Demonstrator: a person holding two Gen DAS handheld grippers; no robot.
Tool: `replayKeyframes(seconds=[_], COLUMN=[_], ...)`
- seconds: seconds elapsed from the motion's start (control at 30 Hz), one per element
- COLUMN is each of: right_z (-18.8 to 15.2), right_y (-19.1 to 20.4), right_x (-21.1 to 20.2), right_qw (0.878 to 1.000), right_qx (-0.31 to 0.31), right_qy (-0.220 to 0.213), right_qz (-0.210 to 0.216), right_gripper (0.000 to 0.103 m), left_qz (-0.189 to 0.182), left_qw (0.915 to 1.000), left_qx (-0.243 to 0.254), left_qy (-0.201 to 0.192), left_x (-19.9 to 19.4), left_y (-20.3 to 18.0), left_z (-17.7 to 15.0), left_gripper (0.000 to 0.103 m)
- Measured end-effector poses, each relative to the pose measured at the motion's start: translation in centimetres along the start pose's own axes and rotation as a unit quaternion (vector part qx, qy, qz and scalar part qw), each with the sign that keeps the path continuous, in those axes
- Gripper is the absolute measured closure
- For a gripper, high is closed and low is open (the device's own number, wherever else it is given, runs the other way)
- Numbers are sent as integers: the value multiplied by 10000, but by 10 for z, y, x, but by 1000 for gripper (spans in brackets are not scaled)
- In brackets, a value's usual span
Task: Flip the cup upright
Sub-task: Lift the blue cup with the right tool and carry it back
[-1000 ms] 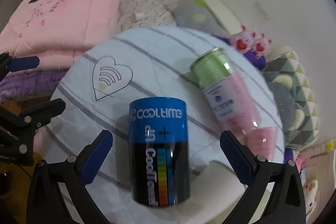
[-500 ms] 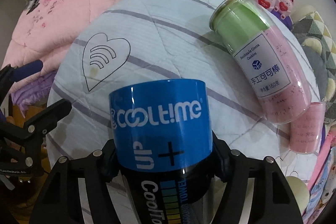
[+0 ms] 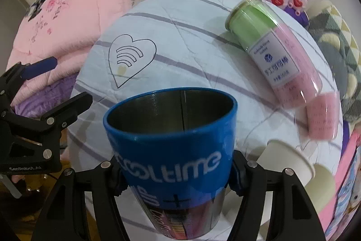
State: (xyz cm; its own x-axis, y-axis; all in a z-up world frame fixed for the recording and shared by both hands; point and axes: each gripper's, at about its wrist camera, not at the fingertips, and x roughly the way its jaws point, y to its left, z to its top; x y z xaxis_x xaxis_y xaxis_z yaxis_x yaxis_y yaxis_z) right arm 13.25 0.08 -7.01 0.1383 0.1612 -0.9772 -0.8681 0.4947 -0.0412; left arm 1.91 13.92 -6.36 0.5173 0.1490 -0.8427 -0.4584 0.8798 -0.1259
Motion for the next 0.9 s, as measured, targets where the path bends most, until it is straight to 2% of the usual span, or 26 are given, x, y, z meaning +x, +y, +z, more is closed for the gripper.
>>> replayKeyframes(seconds=[0.23, 0.3, 0.33, 0.37, 0.43, 0.5, 0.63, 0.73, 0.9], right_z=[6, 4, 3, 3, 3, 4, 5, 9, 10], right_y=[14, 13, 10, 9, 5, 8, 14, 11, 7], right_x=[28, 32, 31, 31, 30, 30, 26, 22, 10], right_qw=[9988, 9986, 9982, 9982, 9980, 9983, 9975, 9963, 9947], right_qx=[185, 251, 309, 360, 471, 447, 559, 752, 913], right_qy=[287, 301, 282, 297, 293, 280, 336, 403, 458], right_qz=[-339, -350, -425, -369, -305, -239, -267, -47, 90], right_gripper=[34, 29, 23, 23, 23, 34, 34, 34, 34], left_qz=[-88, -75, -75, -69, -35, -30, -15, -13, -47], left_qw=[9999, 9999, 9999, 10000, 10000, 10000, 10000, 10000, 9994], left_qx=[87, 86, 73, 49, 22, -2, 3, 61, 334], left_qy=[47, 48, 43, 34, 44, 69, 57, 29, -44], left_x=[-1, -1, -1, -1, 1, 2, 1, -1, -6], left_y=[2, 4, 5, 7, 8, 9, 11, 11, 3], left_z=[-4, -4, -4, -4, -4, -4, -6, -5, -2], left_gripper=[1, 1, 1, 1, 1, 1, 1, 1, 1])
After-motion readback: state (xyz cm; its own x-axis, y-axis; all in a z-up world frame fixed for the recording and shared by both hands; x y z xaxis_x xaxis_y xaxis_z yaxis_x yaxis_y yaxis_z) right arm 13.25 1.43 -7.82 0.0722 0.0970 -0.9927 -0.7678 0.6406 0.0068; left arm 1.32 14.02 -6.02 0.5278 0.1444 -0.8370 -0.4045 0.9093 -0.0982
